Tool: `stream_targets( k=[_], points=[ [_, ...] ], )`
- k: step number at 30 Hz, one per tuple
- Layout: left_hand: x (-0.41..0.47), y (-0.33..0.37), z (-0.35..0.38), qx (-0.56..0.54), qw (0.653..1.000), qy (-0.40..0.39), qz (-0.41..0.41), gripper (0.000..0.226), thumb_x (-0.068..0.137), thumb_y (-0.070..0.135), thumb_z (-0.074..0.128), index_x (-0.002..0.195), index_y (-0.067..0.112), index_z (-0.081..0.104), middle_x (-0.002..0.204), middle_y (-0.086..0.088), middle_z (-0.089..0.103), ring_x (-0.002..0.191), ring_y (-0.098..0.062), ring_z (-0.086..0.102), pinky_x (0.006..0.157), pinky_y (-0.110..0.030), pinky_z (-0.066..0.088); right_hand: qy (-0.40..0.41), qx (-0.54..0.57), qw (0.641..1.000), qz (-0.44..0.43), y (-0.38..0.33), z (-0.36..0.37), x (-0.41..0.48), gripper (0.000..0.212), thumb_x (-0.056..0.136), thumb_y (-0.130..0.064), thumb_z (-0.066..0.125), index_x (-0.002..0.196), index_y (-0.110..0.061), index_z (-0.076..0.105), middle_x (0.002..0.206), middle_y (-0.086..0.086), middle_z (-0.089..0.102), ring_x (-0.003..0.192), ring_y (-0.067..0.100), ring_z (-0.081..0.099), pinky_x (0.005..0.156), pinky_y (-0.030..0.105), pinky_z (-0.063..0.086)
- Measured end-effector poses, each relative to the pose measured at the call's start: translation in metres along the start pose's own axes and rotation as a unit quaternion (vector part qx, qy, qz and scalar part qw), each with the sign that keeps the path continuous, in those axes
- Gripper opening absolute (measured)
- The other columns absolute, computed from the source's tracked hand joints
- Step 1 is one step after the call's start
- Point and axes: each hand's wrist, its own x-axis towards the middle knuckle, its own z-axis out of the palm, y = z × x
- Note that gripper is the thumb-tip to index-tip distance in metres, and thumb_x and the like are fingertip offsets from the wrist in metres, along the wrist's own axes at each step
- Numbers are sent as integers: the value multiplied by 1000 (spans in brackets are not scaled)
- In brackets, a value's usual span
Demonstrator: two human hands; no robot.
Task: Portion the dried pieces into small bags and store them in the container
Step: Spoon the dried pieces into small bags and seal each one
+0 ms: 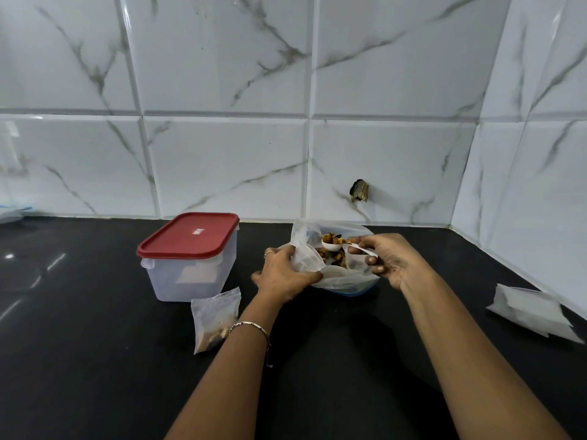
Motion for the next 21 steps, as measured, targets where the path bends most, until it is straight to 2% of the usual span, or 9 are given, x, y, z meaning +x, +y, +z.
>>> stream_targets(
  k=[8, 11, 15, 21],
  points=[
    [1, 0, -1, -49, 999, -23, -6, 88, 71, 51, 78, 144, 22, 39, 145, -2, 37, 130, -26, 42, 114, -52, 23, -40, -18, 999, -8, -8, 9, -16, 16, 83, -3, 62, 93, 4, 72, 77, 10, 70, 42, 6, 31, 33, 15, 19],
    [-1, 1, -3, -78, 996, -41, -17, 101, 60, 57, 80, 144, 19, 39, 145, -4, 38, 129, -26, 44, 112, -54, 30, -45, -24, 999, -9, -8, 12, -18, 13, 83, -3, 64, 91, 2, 73, 75, 10, 70, 44, 7, 29, 34, 14, 19],
    [-2, 1, -1, -100, 993, -64, -23, 124, 34, 72, 70, 143, 21, 40, 146, -2, 43, 131, -25, 44, 111, -54, 33, -50, -17, 999, -9, -10, 11, -20, 14, 84, -2, 61, 91, 1, 74, 76, 11, 70, 43, 7, 30, 33, 15, 19],
    [-2, 1, 0, -99, 993, -66, -21, 127, 30, 75, 67, 143, 23, 41, 146, -2, 41, 131, -25, 44, 110, -55, 34, -51, -57, 997, -13, -9, 15, -21, 16, 85, -3, 61, 93, -2, 75, 74, 10, 71, 44, 7, 31, 33, 15, 19]
  ],
)
